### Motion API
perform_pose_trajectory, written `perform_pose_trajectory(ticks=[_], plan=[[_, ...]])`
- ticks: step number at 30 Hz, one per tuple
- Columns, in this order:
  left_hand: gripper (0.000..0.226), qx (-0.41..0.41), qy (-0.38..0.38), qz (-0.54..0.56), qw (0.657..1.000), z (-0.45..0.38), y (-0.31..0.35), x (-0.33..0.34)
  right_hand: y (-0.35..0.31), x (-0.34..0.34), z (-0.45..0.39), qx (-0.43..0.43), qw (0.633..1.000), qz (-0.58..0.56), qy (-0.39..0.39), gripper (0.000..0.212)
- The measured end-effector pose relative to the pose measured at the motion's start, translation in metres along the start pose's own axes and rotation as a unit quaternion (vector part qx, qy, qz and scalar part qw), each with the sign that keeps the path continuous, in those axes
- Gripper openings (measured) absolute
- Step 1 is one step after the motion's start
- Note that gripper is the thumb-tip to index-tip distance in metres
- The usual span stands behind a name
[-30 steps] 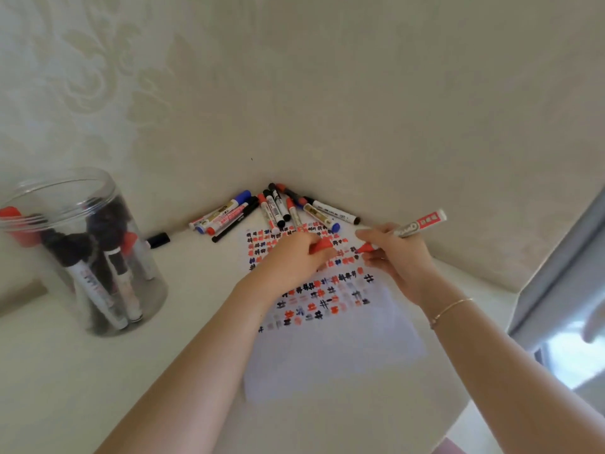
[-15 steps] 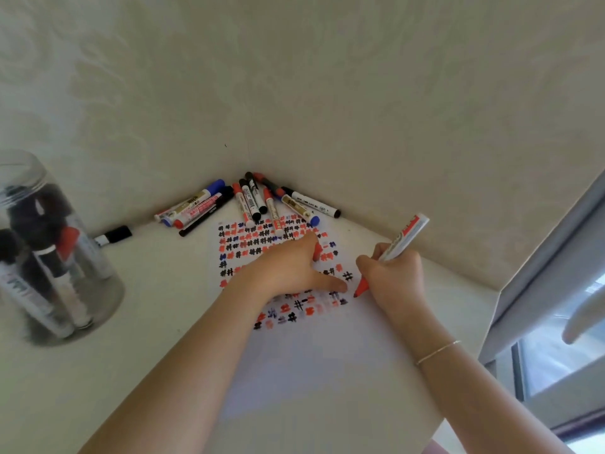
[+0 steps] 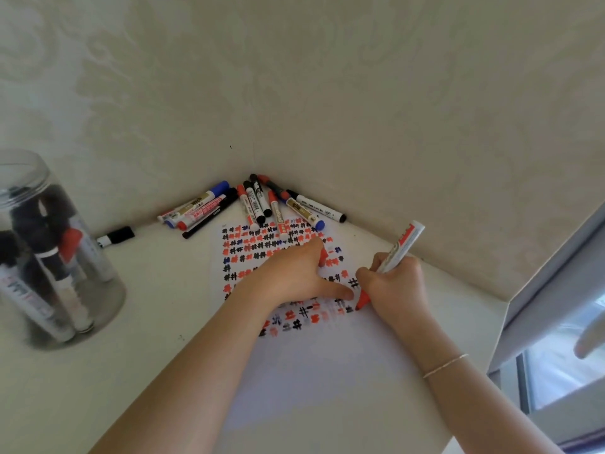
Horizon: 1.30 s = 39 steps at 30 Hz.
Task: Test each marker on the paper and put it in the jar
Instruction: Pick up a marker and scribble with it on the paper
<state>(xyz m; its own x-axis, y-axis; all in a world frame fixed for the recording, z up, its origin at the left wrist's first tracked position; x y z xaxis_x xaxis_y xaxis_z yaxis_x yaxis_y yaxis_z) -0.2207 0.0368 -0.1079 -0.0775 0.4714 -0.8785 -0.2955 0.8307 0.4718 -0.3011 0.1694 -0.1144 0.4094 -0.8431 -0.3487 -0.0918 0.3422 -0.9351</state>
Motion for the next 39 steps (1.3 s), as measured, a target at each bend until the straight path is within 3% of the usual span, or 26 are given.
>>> perform_pose_trajectory(ticks=[9, 21, 26, 31, 33, 39], plan=[[0.066, -0.006, -0.005, 0.009, 1.0, 0.001, 0.002, -0.001, 0.0, -0.001, 0.0, 0.0, 1.0, 0.005, 0.011, 0.03], [0.063, -0.004, -0.009, 0.008, 1.0, 0.002, 0.002, -0.001, -0.001, 0.0, 0.001, 0.008, 1.0, 0.007, 0.007, 0.039], [0.047, 0.024, -0.001, 0.065, 0.998, 0.004, -0.001, -0.004, -0.006, -0.013, -0.005, 0.046, 0.977, -0.206, -0.006, 0.029], [0.017, 0.078, 0.047, 0.259, 0.962, 0.014, -0.003, -0.018, -0.046, -0.006, -0.006, 0.039, 0.907, -0.388, -0.159, 0.017], [0.013, 0.108, 0.058, 0.287, 0.95, 0.018, 0.0, -0.022, -0.059, -0.002, -0.004, 0.021, 0.899, -0.404, -0.17, 0.026], [0.007, 0.136, 0.075, 0.3, 0.941, 0.018, 0.004, -0.026, -0.069, 0.002, 0.002, -0.038, 0.926, -0.36, -0.111, 0.031]])
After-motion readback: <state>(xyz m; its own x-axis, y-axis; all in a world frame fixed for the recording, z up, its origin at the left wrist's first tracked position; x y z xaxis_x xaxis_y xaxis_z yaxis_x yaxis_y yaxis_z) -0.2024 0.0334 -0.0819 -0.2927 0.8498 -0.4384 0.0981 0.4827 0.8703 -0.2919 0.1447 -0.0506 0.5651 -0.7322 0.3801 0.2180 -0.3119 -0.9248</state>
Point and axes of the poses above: each hand's wrist, its own z-axis away from the middle knuckle, its own x-axis out of the palm, y = z × x, the point moved 3 cm from there along -z, towards the middle knuckle, and after that the axes turned 8 degrees about x, right-handed, at the moved point
